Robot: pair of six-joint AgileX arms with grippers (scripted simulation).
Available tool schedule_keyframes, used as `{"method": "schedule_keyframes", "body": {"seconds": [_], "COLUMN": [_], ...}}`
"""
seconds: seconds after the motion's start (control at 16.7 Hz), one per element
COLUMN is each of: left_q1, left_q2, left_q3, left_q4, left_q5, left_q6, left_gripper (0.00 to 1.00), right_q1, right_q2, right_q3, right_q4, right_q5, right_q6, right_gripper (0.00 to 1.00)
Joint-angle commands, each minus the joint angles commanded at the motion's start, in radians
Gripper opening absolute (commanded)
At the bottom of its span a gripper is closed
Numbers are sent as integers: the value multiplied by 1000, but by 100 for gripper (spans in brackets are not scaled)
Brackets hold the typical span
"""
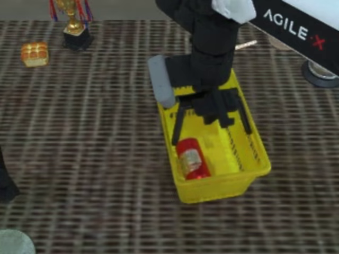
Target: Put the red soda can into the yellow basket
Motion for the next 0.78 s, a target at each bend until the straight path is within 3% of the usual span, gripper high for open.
{"method": "schedule_keyframes", "body": {"seconds": [0.3,0.78], "left_q1": [0,0], "left_q2": [0,0], "left_q3": [0,0], "left_q4": [0,0], "left_q5": [0,0], "left_q6": [0,0], "left_gripper": [100,100], "right_q1": [-4,-29], "right_q2": [5,18], "right_q3": [18,236], "right_q4": [-17,-218], "right_q5": [0,0], "right_q6": [-3,-36], "right_gripper": [0,0]}}
